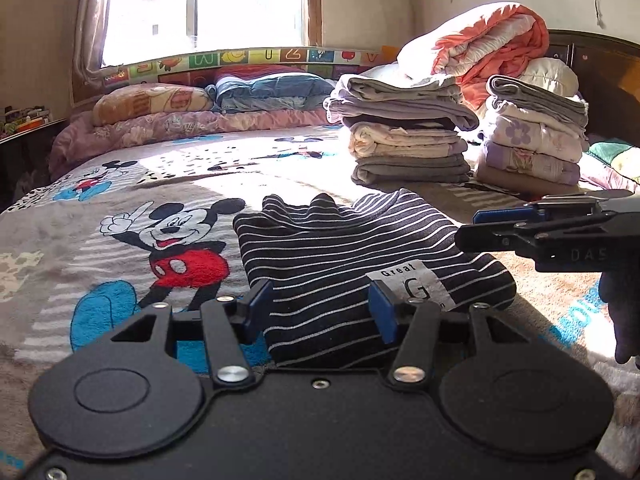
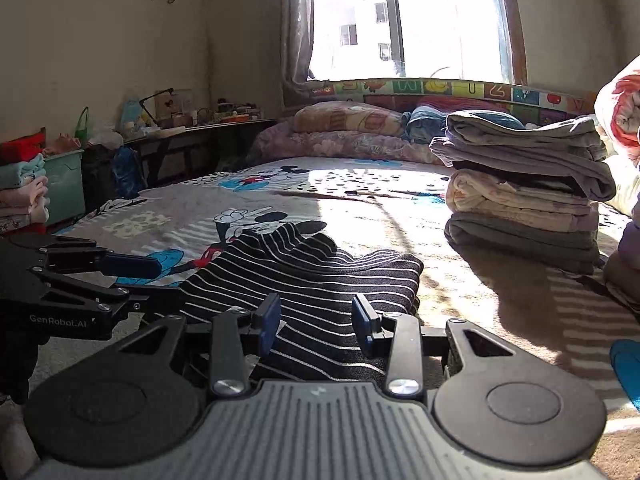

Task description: Fold clothes

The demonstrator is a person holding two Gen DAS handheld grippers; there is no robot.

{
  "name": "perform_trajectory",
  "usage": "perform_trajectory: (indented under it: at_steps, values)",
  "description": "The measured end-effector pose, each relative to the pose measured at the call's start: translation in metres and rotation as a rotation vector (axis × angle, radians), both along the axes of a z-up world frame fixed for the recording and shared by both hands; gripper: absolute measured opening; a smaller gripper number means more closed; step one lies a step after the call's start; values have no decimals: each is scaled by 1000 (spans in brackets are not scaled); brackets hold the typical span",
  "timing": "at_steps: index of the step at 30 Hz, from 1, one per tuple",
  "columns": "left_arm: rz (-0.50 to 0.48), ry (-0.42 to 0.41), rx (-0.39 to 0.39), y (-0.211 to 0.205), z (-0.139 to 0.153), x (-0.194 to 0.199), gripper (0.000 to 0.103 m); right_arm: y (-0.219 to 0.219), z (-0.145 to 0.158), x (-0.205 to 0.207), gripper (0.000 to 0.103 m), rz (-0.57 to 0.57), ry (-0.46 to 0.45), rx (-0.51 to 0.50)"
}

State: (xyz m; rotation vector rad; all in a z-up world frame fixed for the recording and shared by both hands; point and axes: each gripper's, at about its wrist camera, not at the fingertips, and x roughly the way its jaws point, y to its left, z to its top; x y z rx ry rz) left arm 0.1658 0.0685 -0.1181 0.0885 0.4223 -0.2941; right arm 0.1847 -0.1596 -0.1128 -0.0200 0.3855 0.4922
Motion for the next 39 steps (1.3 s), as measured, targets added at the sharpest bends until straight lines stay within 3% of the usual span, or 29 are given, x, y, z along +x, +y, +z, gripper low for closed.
perform_trajectory:
  at_steps: [8, 11, 13, 16, 18, 20, 24, 27, 31, 33, 35, 37, 38, 39]
  values:
    - [-24, -20, 36, -5, 5, 64, 52, 2, -6, 65, 40, 6, -14, -66]
    - [-27, 66, 64, -7, -17, 83, 52, 6, -28, 87, 40, 27, 70, -100]
    - [-26, 133, 86, -8, -34, 96, 53, 2, -46, 95, 41, 36, 132, -62]
    - [-5, 147, 8, 4, -48, 97, 61, -2, -50, 96, 41, 38, 139, -21]
    - [7, 186, -30, 10, -49, 103, 74, -4, -50, 97, 41, 38, 149, -9]
    - [16, 216, -55, 13, -50, 107, 76, -6, -49, 98, 42, 38, 158, 2]
    - [34, 198, -82, 17, -41, 96, 77, -11, -36, 83, 51, -27, 151, 20]
    - [82, 229, -210, 28, -32, 69, 76, -34, -30, 61, 61, -103, 208, 195]
    - [124, 314, -438, 42, -39, 39, 76, -56, -55, 40, 61, -179, 402, 470]
    - [155, 349, -558, 47, -44, 31, 68, -58, -70, 30, 61, -217, 471, 587]
    - [183, 364, -627, 49, -47, 26, 58, -60, -75, 22, 60, -230, 505, 644]
    - [198, 371, -657, 45, -48, 23, 50, -62, -77, 15, 55, -230, 531, 673]
    - [209, 377, -677, 45, -48, 21, 44, -63, -77, 11, 43, -230, 545, 688]
    - [221, 386, -702, 45, -47, 20, 41, -64, -78, 7, 39, -229, 558, 702]
